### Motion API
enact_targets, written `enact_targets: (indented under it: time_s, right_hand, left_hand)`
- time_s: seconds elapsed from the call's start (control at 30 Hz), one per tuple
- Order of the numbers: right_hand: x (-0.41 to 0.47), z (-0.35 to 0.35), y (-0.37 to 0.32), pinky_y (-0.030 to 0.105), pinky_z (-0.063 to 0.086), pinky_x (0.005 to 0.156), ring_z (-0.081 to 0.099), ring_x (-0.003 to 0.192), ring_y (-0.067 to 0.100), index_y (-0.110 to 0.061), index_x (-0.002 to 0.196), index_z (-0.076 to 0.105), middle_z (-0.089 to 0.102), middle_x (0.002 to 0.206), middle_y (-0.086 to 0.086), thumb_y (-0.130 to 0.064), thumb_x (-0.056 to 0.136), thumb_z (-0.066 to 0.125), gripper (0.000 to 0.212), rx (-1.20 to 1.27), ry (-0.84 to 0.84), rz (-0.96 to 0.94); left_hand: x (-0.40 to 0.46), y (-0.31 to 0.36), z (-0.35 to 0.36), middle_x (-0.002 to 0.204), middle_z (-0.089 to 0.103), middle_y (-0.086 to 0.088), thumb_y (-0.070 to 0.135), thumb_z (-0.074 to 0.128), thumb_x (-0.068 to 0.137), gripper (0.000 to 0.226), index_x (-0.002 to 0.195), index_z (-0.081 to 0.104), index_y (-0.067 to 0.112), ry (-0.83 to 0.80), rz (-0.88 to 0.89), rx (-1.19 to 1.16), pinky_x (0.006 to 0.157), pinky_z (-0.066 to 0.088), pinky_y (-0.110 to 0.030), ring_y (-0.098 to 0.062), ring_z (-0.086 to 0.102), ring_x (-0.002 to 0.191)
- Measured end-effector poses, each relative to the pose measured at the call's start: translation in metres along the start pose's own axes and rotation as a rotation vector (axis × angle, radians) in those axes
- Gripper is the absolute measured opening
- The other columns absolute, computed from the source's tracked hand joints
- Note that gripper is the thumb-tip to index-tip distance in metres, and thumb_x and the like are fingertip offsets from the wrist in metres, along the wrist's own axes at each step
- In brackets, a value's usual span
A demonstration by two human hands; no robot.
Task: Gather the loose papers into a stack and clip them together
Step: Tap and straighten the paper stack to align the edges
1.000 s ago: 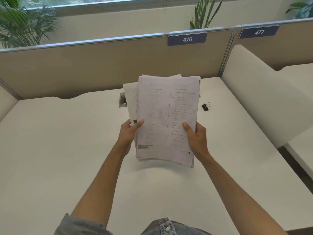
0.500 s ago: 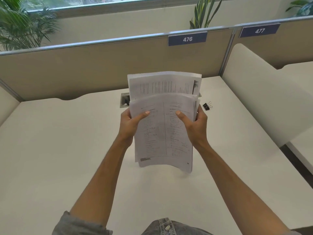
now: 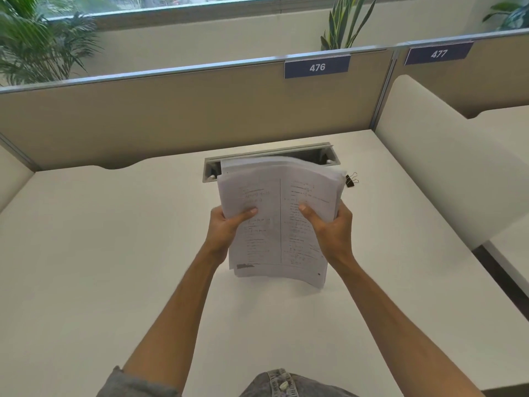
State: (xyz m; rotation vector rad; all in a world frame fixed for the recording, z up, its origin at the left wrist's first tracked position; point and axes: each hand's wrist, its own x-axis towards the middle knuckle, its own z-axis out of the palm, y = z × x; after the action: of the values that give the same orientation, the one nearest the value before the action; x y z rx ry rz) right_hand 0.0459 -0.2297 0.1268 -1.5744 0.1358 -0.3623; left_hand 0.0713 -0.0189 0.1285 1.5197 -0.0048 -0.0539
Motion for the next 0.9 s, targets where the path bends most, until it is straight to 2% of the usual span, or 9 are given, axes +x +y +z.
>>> enact_targets:
  time_s: [0.07,0.23,0.4,0.53,0.7,0.83,0.9]
  right_hand:
    - [-0.003,-0.001,0.005,0.033,0.063,0.068,0.070,0.087,0.021,-0.011,0.113,0.065,0.071,0.101,0.006,-0.024,0.084,0.077,0.034,-0.013,0.012,0.016]
    - [0.000,0.003,-0.009,0.020,0.058,0.062,0.070,0.083,0.007,-0.007,0.113,0.065,0.070,0.097,0.005,-0.021,0.088,0.072,0.029,0.028,0.027,-0.056]
    - [0.010,0.009,-0.024,0.017,0.056,0.065,0.069,0.087,0.007,-0.011,0.114,0.063,0.068,0.098,0.000,-0.021,0.088,0.072,0.029,0.078,0.063,-0.147]
    - [0.014,0.003,-0.019,0.019,0.057,0.069,0.070,0.093,0.011,-0.006,0.114,0.065,0.071,0.103,0.004,-0.022,0.081,0.080,0.039,0.059,0.046,-0.163]
    - [0.019,-0.010,-0.011,0.024,0.061,0.071,0.070,0.094,0.015,-0.009,0.118,0.067,0.071,0.106,0.006,-0.029,0.077,0.083,0.048,-0.084,-0.044,-0.184]
    - [0.021,-0.017,0.003,0.028,0.062,0.069,0.072,0.088,0.018,-0.011,0.111,0.072,0.074,0.101,0.005,-0.024,0.078,0.082,0.037,-0.081,-0.121,-0.075]
    - [0.020,-0.017,0.013,0.025,0.059,0.067,0.072,0.087,0.020,-0.012,0.108,0.073,0.075,0.099,0.003,-0.018,0.079,0.080,0.030,-0.017,-0.140,0.011]
  left_hand:
    - [-0.003,-0.007,-0.001,0.098,0.076,-0.005,0.024,0.078,0.070,0.021,0.091,0.077,0.025,0.013,-0.031,0.005,0.083,0.056,-0.060,-0.030,0.072,0.089]
    - [0.001,0.003,0.005,0.099,0.076,-0.002,0.025,0.076,0.074,0.024,0.097,0.074,0.024,0.027,0.004,0.029,0.082,0.058,-0.056,-0.029,0.072,0.092]
    - [0.009,0.016,0.012,0.100,0.074,0.002,0.028,0.076,0.074,0.023,0.096,0.072,0.035,0.072,0.082,0.019,0.081,0.059,-0.052,-0.031,0.069,0.096]
    - [0.010,0.014,0.010,0.098,0.075,0.003,0.027,0.076,0.073,0.026,0.099,0.072,0.027,0.052,0.087,0.026,0.081,0.060,-0.050,-0.026,0.072,0.093]
    - [0.013,0.017,0.009,0.093,0.074,0.007,0.029,0.073,0.072,0.027,0.100,0.070,0.028,0.036,0.097,0.043,0.075,0.060,-0.040,-0.023,0.070,0.089]
    - [0.012,0.002,0.011,0.100,0.073,-0.001,0.027,0.076,0.069,0.029,0.097,0.070,0.031,0.021,0.009,0.002,0.082,0.058,-0.051,-0.033,0.067,0.100]
    - [0.009,-0.010,0.015,0.101,0.073,-0.002,0.025,0.078,0.068,0.030,0.097,0.070,0.031,0.017,-0.035,0.000,0.084,0.058,-0.053,-0.034,0.066,0.103]
